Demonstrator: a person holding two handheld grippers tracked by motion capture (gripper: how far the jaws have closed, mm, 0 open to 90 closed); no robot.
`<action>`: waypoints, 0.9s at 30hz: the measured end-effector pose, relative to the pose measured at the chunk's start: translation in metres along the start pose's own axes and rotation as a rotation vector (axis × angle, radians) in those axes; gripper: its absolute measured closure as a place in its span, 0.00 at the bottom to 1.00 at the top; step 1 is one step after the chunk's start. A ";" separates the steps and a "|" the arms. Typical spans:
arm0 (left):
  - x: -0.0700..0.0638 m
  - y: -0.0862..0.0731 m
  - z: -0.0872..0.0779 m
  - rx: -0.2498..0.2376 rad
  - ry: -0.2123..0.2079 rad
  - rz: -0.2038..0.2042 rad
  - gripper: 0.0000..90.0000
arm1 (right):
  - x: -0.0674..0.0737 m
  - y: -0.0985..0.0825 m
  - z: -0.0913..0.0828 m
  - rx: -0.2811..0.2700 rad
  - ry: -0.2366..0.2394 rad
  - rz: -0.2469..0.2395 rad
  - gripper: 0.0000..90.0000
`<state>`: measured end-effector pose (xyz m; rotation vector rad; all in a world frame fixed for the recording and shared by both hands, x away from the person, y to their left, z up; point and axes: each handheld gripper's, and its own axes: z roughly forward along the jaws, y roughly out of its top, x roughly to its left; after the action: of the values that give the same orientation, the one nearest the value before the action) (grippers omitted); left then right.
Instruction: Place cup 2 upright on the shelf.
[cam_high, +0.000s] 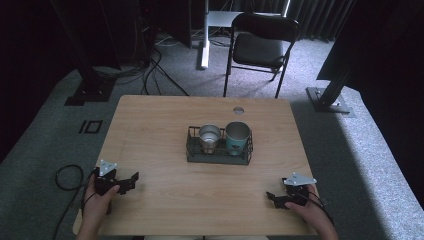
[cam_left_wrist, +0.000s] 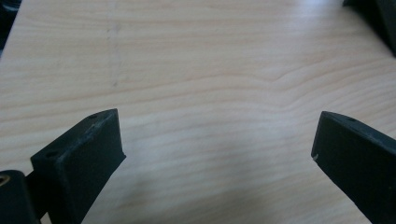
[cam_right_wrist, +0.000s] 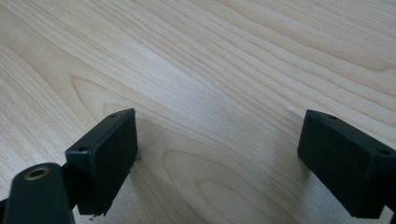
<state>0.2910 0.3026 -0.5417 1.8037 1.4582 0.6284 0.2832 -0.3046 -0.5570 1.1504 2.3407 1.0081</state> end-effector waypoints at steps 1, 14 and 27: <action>0.000 0.000 0.000 0.000 0.000 0.000 0.03 | 0.000 0.000 0.000 0.000 0.000 0.000 0.13; 0.006 -0.015 -0.011 0.038 0.031 -0.003 0.03 | 0.000 0.000 0.000 0.000 0.000 0.000 0.13; 0.009 -0.021 -0.012 0.102 0.140 -0.071 0.03 | 0.000 0.000 0.000 0.000 0.000 0.000 0.13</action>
<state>0.2717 0.3161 -0.5514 1.8074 1.6671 0.6659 0.2832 -0.3046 -0.5570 1.1498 2.3406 1.0084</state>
